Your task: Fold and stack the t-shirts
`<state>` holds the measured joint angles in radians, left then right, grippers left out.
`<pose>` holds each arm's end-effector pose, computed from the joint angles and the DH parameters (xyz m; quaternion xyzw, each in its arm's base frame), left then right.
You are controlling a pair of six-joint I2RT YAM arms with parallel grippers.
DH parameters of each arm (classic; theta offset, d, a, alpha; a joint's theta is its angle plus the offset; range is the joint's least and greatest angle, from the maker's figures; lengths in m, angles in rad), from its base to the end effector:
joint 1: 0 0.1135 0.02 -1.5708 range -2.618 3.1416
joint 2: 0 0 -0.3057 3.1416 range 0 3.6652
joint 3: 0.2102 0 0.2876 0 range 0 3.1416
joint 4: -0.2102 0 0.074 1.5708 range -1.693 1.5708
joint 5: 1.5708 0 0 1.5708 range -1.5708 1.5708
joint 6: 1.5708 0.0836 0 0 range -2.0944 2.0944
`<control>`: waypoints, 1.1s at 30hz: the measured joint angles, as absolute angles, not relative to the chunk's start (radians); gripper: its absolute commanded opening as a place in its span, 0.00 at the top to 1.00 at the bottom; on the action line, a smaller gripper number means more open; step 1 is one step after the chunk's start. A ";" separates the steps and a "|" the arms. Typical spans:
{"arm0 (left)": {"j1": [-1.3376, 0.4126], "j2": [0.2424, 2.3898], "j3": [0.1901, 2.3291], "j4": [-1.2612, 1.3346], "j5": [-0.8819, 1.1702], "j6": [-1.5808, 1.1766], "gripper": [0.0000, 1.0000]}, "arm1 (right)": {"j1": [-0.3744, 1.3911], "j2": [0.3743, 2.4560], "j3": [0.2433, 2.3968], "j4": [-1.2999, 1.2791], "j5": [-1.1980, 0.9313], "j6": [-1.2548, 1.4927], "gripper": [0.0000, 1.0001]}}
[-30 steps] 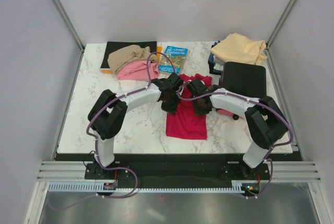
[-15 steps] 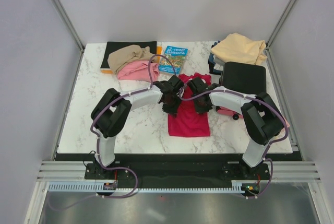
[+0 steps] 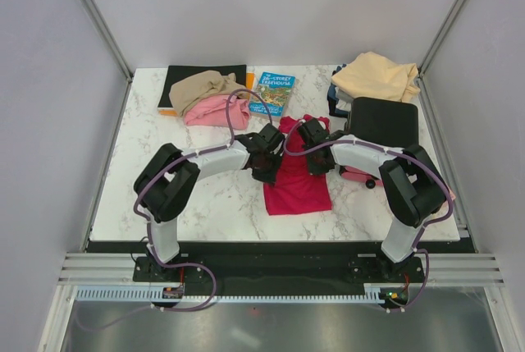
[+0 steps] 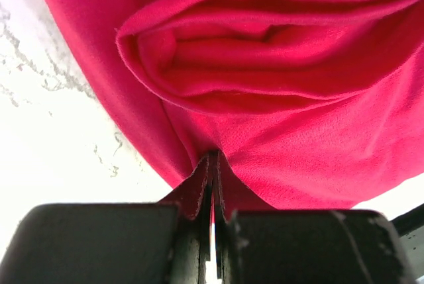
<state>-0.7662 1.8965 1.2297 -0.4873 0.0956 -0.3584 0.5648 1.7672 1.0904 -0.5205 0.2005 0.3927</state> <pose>0.3112 -0.3106 0.1326 0.2076 0.9550 -0.1497 0.1499 0.3412 0.1965 0.1388 -0.0655 0.9757 -0.0022 0.2093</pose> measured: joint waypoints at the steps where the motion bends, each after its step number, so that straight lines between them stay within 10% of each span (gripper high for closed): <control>1: -0.767 1.894 1.227 -0.488 0.091 -0.362 0.98 | 0.565 1.767 1.089 -0.517 0.200 0.393 0.86; 33: -0.773 1.773 1.329 -0.746 -0.023 -0.408 0.84 | 0.557 1.470 1.101 -0.591 0.129 0.379 0.61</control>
<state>-0.7731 1.7725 1.3289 -0.7460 -0.0235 -0.4076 0.5571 1.4700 1.1011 -0.5907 0.1291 0.3790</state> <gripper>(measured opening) 0.154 0.382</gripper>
